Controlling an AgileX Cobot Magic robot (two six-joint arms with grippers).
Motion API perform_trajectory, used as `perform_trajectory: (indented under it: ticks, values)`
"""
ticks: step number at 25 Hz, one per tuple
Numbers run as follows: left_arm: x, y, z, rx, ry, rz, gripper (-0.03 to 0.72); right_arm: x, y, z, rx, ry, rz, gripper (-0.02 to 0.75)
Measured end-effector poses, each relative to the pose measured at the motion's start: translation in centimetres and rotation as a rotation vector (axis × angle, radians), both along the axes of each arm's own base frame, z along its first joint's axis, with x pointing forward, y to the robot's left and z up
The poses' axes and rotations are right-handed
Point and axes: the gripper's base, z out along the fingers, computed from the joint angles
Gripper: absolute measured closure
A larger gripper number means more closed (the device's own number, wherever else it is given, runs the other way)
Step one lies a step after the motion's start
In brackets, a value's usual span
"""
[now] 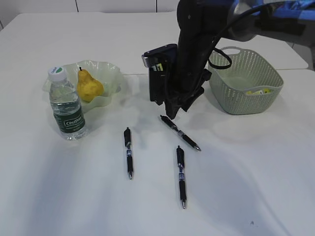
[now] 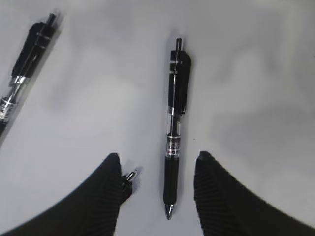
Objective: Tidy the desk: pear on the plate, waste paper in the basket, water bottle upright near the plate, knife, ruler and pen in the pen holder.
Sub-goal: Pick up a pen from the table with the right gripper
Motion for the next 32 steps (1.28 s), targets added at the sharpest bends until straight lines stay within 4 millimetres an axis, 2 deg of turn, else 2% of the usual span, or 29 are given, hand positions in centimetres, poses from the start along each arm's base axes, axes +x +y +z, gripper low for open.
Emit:
perform_trajectory:
  ticks: [17, 24, 32]
  values:
    - [0.0, -0.1, 0.0, -0.009, 0.0, -0.002, 0.185, 2.0, 0.7, -2.5, -0.02, -0.024, 0.031, 0.35]
    - [0.0, -0.1, 0.0, -0.009, 0.0, -0.002, 0.2, 2.3, 0.3, -2.5, -0.068, -0.048, 0.041, 0.35]
    - [0.0, -0.1, 0.0, -0.009, 0.0, -0.002, 0.201, 2.6, 0.3, -4.1, -0.086, -0.031, 0.046, 0.335]
